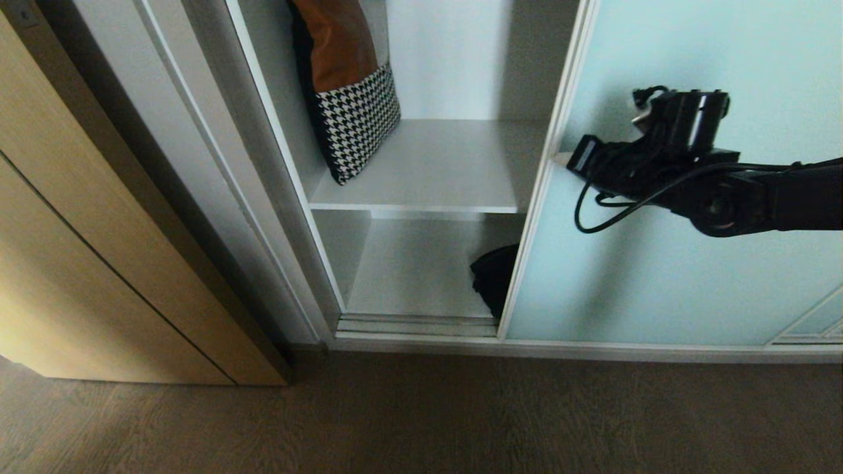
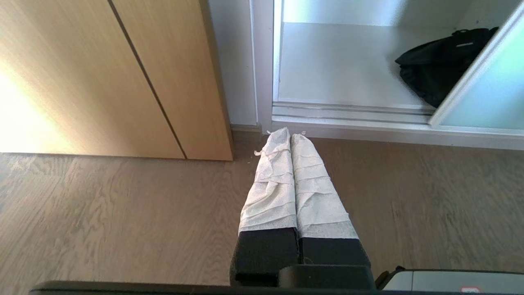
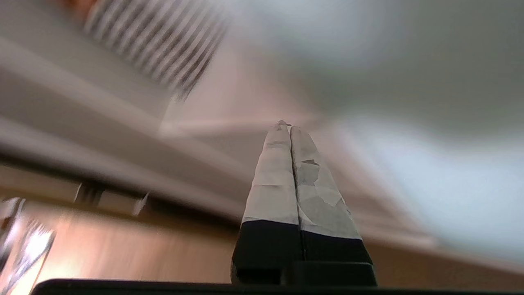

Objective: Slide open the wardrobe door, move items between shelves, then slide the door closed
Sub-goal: Close the door

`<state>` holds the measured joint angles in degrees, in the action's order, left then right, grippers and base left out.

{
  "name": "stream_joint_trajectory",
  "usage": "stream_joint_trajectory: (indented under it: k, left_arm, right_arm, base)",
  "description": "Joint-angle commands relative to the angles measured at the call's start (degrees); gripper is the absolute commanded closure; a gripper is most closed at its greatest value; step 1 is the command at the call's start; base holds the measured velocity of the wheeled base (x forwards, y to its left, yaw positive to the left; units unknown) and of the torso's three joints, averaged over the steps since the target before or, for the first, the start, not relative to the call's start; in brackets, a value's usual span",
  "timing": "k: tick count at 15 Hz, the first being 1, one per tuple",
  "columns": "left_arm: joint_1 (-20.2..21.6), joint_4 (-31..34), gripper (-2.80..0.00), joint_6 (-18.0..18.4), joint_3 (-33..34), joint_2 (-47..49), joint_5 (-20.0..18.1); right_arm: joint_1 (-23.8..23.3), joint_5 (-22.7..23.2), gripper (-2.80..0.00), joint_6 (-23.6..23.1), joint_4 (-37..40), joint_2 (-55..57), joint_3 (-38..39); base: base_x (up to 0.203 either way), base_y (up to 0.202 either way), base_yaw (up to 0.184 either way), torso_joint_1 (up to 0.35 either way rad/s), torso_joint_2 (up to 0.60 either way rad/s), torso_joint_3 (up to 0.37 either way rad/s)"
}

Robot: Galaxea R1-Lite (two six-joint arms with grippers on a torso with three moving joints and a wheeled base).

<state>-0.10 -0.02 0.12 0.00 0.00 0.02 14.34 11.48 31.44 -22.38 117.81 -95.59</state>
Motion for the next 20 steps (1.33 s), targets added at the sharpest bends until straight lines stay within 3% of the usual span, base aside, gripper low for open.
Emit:
stream_joint_trajectory:
  k: [1,10,14,20]
  left_arm:
    - [0.0,-0.1,0.0,0.1,0.0,0.0,0.0]
    - [0.0,-0.1,0.0,0.1,0.0,0.0,0.1]
    - [0.0,0.0,0.0,0.0,0.0,0.0,0.0]
    - [0.0,0.0,0.0,0.0,0.0,0.0,0.0]
  right_arm:
    - [3.9,-1.5,0.0,0.0,-0.1,0.1,0.4]
    - [16.3,-2.0,0.0,-2.9,0.8,-2.8,0.5]
    - [16.7,-1.8,0.0,-3.5,0.5,-8.7,5.6]
    - [13.8,-1.9,0.0,-3.1,0.2,-20.0,16.8]
  base:
    - [0.0,0.0,0.0,0.0,0.0,0.0]
    - [0.0,0.0,0.0,0.0,0.0,0.0]
    - [0.0,0.0,0.0,0.0,0.0,0.0]
    - [0.0,0.0,0.0,0.0,0.0,0.0]
